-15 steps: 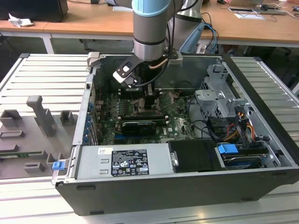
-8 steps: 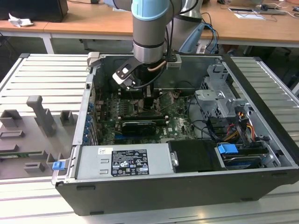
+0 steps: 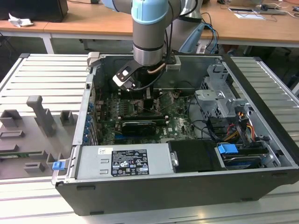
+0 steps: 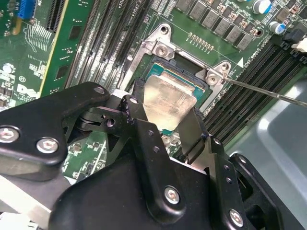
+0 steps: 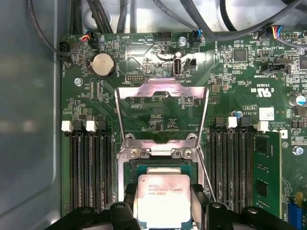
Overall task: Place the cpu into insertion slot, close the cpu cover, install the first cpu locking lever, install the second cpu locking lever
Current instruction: 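Place the cpu into insertion slot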
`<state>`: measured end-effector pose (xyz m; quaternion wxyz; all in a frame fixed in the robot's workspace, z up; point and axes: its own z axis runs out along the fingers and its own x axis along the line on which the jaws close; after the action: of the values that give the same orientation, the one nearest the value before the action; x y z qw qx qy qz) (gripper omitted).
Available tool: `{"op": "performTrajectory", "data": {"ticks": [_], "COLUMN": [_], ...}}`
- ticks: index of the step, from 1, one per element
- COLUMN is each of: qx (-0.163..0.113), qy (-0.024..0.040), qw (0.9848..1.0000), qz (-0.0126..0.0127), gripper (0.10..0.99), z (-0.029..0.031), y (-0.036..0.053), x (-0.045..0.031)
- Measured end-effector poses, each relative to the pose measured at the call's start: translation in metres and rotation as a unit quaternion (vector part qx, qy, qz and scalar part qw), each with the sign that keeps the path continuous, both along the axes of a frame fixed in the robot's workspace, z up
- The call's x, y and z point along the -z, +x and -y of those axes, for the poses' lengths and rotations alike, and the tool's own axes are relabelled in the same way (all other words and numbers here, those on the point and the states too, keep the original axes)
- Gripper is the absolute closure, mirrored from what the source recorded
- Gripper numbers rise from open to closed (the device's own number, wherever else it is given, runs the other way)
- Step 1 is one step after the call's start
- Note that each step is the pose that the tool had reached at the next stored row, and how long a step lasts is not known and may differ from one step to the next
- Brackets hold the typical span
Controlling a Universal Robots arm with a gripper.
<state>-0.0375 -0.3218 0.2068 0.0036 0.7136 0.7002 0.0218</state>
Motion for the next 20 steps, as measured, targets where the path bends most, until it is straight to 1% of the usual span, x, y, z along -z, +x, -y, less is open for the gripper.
{"op": "performTrajectory", "data": {"ticks": [4, 8, 9, 10, 12, 13, 14, 15, 16, 17, 20], "qx": [0.000, 0.000, 0.000, 0.000, 0.000, 0.000, 0.000, 0.000, 0.000, 0.000, 0.000], "qy": [0.0000, 0.0000, 0.0000, 0.0000, 0.0001, 0.0001, 0.0001, 0.0001, 0.0002, 0.0002, 0.0001], "qw": [1.0000, 1.0000, 1.0000, 1.0000, 1.0000, 1.0000, 1.0000, 1.0000, 1.0000, 1.0000, 1.0000], "qz": [0.0001, 0.0000, 0.0000, 0.0000, 0.0000, -0.0001, -0.0039, -0.0070, -0.0073, -0.0073, -0.0075], "gripper": [0.557, 0.557, 0.486, 0.486, 0.486, 0.498, 0.690, 0.808, 0.929, 0.980, 0.980], "z": [-0.0022, -0.0022, -0.0022, -0.0022, -0.0022, -0.0022, -0.0022, -0.0022, -0.0022, -0.0022, -0.0022], "y": [0.0001, 0.0001, 0.0001, 0.0000, 0.0000, 0.0000, 0.0014, 0.0022, 0.0021, 0.0022, 0.0022], "x": [0.0038, 0.0042, 0.0044, 0.0044, 0.0031, -0.0001, -0.0042, -0.0056, -0.0058, -0.0060, -0.0080]}}
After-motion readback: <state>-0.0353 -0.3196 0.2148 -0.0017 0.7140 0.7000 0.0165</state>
